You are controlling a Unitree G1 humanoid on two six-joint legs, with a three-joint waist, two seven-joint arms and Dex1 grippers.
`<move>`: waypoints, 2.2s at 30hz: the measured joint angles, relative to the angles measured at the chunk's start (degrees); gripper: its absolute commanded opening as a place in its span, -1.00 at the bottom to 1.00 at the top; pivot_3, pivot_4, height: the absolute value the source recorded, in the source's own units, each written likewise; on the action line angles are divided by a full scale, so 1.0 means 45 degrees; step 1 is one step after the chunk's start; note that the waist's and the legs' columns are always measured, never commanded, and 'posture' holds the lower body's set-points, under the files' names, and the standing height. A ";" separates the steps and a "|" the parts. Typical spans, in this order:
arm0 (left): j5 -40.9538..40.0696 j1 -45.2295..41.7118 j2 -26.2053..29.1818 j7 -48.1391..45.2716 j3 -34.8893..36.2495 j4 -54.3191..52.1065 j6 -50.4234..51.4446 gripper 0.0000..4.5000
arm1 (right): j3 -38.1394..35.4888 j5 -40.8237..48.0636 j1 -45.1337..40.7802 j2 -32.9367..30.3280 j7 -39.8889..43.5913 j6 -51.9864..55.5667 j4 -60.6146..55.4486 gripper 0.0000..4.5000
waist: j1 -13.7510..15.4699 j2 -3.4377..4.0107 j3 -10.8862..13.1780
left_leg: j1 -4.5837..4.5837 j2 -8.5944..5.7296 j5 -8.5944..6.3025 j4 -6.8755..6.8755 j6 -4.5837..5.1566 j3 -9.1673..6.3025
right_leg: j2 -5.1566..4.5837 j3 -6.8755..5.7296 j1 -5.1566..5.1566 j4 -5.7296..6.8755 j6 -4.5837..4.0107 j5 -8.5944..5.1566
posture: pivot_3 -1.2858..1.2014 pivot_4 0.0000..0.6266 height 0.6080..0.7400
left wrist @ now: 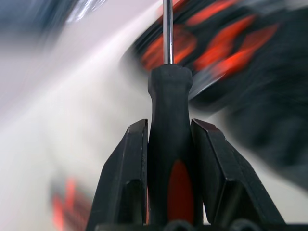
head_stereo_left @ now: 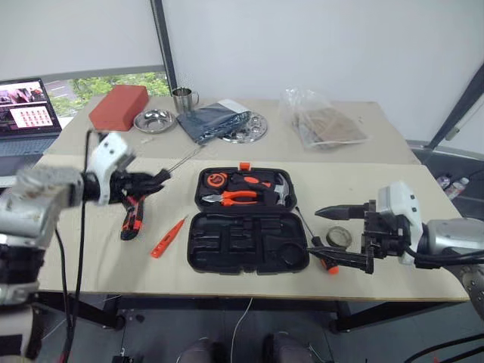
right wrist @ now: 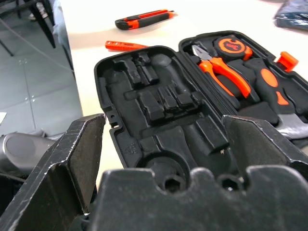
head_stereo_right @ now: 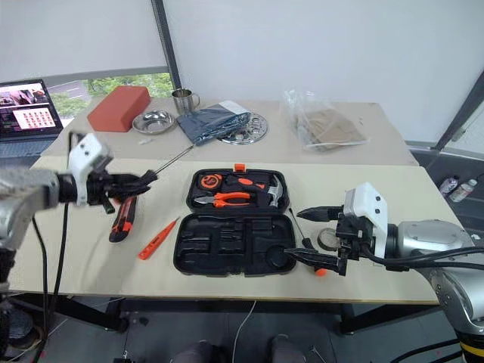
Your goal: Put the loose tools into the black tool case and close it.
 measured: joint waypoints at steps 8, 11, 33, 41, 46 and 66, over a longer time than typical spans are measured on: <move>0.2927 -0.2106 -0.3135 -0.2625 -0.4025 0.2982 -0.2922 -0.59 | 0.0232 -0.0284 -0.0256 0.0234 -0.0415 -0.0012 -0.0008 1.00 | 0.0015 -0.0012 0.0007 | -0.0081 0.0045 0.0065 0.0149 0.0136 -0.0050 | 0.0091 0.0001 -0.0005 0.0012 0.0005 0.0001 | 0.03 -0.52 0.94; 0.3885 -0.2631 -0.4123 -0.2262 -0.4556 0.4123 -0.3420 -0.59 | 0.0450 -0.0283 -0.0448 0.0388 -0.0735 -0.0008 -0.0177 1.00 | -0.0021 -0.0012 0.0006 | -0.0084 0.0049 0.0063 0.0151 0.0152 -0.0063 | 0.0097 0.0016 -0.0006 0.0012 0.0005 0.0002 | 0.03 -0.52 0.94; 0.4472 -0.3417 -0.5785 -0.2263 -0.3782 0.5053 -0.2786 -0.20 | 0.0480 0.0044 -0.0392 0.0653 -0.2012 0.0334 -0.0861 1.00 | 0.0038 -0.0012 0.0007 | -0.0277 0.0038 0.0051 0.0341 0.0218 -0.0285 | 0.0044 -0.0195 -0.0002 0.0023 0.0028 0.0009 | 0.03 -0.52 0.94; 0.5192 -0.3352 -0.6397 -0.1722 -0.4071 0.5991 -0.3365 -0.98 | 0.0494 0.0055 -0.0436 0.0664 -0.2075 0.0355 -0.0855 1.00 | 0.0039 -0.0012 0.0007 | -0.0278 0.0037 0.0052 0.0342 0.0219 -0.0285 | 0.0046 -0.0198 -0.0001 0.0022 0.0031 0.0008 | 0.03 -0.52 0.94; 0.5780 -0.3183 -0.6763 -0.1121 -0.4326 0.6301 -0.4268 -0.98 | 0.0477 0.0237 -0.0313 0.0823 -0.2482 0.0461 -0.0916 1.00 | 0.0062 -0.0006 0.0000 | -0.0263 0.0029 0.0048 0.0343 0.0225 -0.0295 | 0.0029 -0.0202 0.0021 0.0019 0.0038 0.0011 | 0.03 -0.52 0.94; 0.0149 -0.1669 -0.4699 -0.4291 -0.0852 0.1995 -0.0528 0.99 | -0.1374 -0.1491 0.6351 0.4562 -0.8648 0.2307 -0.3532 1.00 | -0.0135 -0.0004 -0.0039 | -0.0239 0.0025 0.0043 0.0368 0.0225 -0.0319 | -0.0005 -0.0177 0.0021 0.0124 0.0165 -0.0079 | 0.03 -0.52 0.94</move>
